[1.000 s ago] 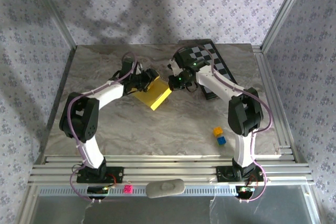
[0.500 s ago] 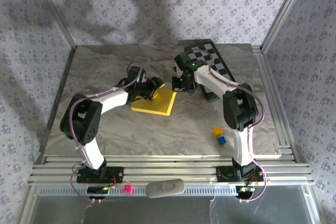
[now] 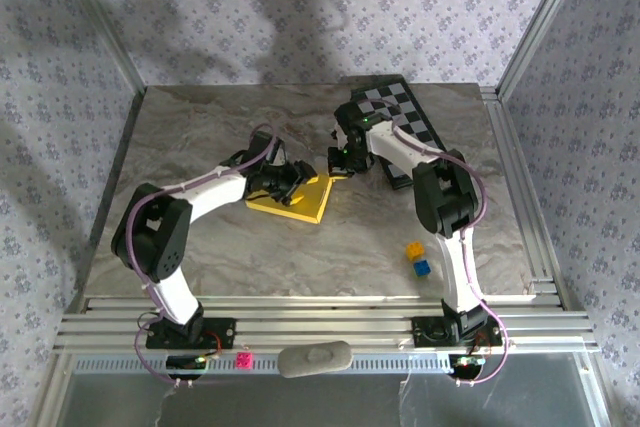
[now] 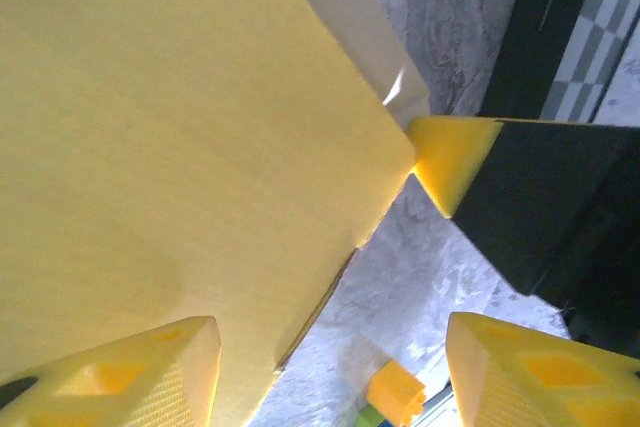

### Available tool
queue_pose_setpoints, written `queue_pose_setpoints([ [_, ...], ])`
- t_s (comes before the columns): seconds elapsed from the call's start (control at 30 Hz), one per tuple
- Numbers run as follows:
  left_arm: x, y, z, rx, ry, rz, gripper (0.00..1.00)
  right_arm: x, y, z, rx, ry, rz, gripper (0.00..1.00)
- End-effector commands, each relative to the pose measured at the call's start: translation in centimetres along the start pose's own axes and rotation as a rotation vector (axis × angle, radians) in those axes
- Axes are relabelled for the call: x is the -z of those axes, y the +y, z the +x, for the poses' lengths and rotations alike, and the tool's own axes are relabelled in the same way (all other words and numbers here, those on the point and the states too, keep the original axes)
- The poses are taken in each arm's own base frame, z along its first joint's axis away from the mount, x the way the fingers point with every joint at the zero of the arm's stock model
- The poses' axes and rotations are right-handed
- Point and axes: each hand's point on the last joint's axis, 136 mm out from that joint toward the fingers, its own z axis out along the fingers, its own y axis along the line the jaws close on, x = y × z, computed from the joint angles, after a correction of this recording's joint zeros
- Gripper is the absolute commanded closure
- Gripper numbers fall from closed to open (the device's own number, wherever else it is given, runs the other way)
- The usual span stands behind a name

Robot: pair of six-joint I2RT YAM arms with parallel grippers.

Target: Fold the paper box

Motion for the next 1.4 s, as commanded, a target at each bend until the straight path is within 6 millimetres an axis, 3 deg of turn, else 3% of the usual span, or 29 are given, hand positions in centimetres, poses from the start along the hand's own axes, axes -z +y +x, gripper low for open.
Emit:
queue_pose_setpoints([
  [0.0, 2.9, -1.3, 0.0, -0.103, -0.003, -0.029, 0.4, 0.8, 0.0, -0.5, -0.004, 0.01, 0.006, 1.0],
  [0.13, 4.7, -0.6, -0.8, -0.216, 0.012, -0.145, 0.39, 0.8, 0.1, -0.7, -0.013, 0.018, 0.003, 1.0],
  [0.27, 5.5, 1.6, -1.4, -0.272, 0.03, -0.237, 0.41, 0.6, 0.2, -0.8, -0.025, 0.032, 0.002, 1.0],
  [0.57, 2.5, 4.0, 3.3, -0.287, 0.182, -0.257, 0.45, 0.4, 0.3, -1.0, -0.04, 0.038, 0.005, 1.0],
  [0.7, 1.8, 5.2, 3.5, -0.282, 0.187, -0.29, 0.45, 0.4, 0.4, -1.2, -0.066, 0.042, 0.006, 1.0],
  [0.93, 1.5, 7.1, 4.0, -0.311, 0.226, -0.357, 0.45, -0.6, -0.9, -0.4, -0.271, 0.127, 0.076, 1.0],
  [1.1, 1.2, 7.6, 4.2, -0.31, 0.239, -0.365, 0.47, -1.0, -1.0, 0.1, -0.382, 0.161, 0.092, 1.0],
  [1.2, 2.5, 6.7, 3.8, -0.324, 0.196, -0.371, 0.48, -1.0, -1.1, 0.3, -0.393, 0.171, 0.096, 1.0],
  [1.27, 4.2, 5.1, 3.3, -0.326, 0.131, -0.351, 0.43, -0.9, -1.1, 0.3, -0.365, 0.169, 0.103, 1.0],
  [1.37, 6.6, 4.9, 2.3, -0.225, 0.028, -0.351, 0.35, -0.5, -1.0, 1.0, -0.36, 0.174, 0.117, 1.0],
])
